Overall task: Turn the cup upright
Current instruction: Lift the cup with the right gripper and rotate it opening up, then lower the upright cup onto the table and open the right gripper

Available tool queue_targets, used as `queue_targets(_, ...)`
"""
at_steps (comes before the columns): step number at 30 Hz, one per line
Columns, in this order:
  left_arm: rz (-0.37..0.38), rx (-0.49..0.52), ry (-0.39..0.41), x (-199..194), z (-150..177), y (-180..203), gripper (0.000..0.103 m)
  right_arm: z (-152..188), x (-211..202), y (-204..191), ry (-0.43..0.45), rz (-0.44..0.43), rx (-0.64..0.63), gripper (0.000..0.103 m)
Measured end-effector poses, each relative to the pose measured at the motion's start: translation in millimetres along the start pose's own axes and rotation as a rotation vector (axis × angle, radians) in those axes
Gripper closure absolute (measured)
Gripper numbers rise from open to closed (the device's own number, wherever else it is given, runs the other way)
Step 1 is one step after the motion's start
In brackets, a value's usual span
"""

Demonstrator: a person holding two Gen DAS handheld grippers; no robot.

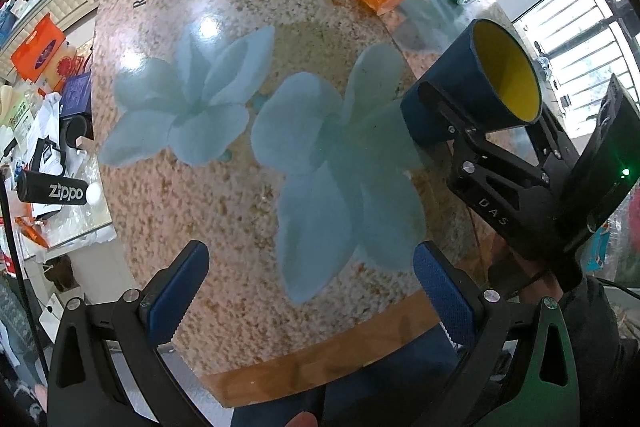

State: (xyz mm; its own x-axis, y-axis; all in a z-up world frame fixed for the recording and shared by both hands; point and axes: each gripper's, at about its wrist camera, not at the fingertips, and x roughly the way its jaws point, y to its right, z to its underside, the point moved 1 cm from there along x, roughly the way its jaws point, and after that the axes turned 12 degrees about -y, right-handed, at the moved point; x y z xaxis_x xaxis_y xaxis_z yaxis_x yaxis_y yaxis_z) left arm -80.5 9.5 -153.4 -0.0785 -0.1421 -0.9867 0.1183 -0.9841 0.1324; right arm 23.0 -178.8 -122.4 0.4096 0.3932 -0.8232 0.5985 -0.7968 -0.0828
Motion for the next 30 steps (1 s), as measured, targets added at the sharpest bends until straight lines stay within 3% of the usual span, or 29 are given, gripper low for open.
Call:
queue_targets(2, -0.003, 0.001, -0.001, 0, 0, -1, 0.000, -1, -1, 0, 0.008, 0.000, 0.000, 0.024)
queue_targets(7, -0.014, -0.002, 0.010, -4, -1, -4, 0.000, -2, -5, -2, 0.030, -0.014, -0.009, 0.000)
queue_targets(19, -0.025, 0.055, 0.119, -34, -16, 4, 0.000, -16, -49, -1, 0.012, -0.029, -0.032, 0.000)
queue_targets(25, 0.020, 0.071, 0.194, -62, -27, 15, 0.000, -30, -83, 5, 0.002, -0.017, -0.031, 0.000)
queue_targets(28, 0.020, 0.092, 0.234, -78, -32, 27, 0.000, -42, -97, 9, -0.032, 0.020, -0.013, 0.000)
queue_targets(30, 0.010, 0.100, 0.268, -87, -37, 37, 0.000, -52, -100, 16, -0.101, 0.054, 0.016, 0.000)
